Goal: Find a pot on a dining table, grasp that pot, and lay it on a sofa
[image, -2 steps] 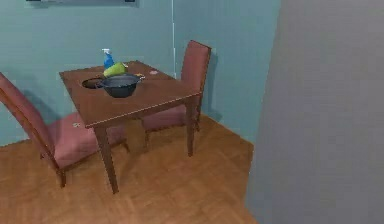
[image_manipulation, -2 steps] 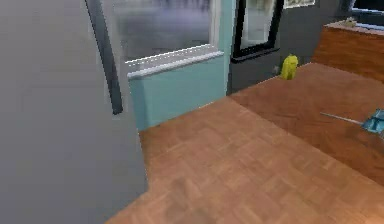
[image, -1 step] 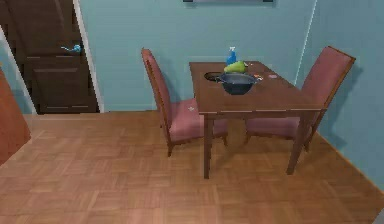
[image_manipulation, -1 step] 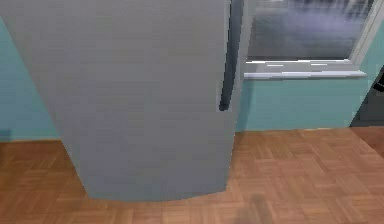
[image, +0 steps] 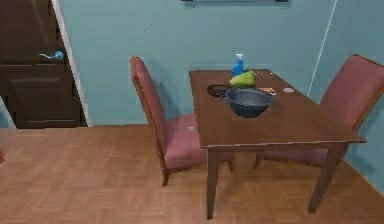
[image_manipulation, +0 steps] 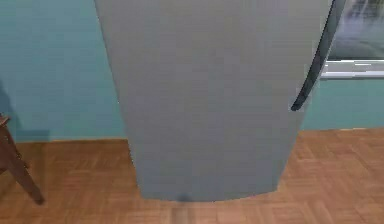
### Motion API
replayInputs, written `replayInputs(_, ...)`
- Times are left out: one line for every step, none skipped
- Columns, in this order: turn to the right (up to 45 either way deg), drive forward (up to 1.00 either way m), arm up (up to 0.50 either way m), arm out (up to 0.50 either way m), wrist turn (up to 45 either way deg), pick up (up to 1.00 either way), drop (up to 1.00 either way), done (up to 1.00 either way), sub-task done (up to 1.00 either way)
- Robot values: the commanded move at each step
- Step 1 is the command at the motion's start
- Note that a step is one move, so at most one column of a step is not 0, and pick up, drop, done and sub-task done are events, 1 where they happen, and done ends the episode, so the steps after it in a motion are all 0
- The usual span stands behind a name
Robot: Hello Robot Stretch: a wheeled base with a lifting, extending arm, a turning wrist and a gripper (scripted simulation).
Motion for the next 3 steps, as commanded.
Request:
replayInputs(-42.0,0.00,0.00,0.00,0.0,0.00,0.00,0.00,0.00)
replayInputs(0.0,0.95,0.00,0.00,0.0,0.00,0.00,0.00,0.00)
replayInputs(45.0,0.00,0.00,0.00,0.0,0.00,0.00,0.00,0.00)
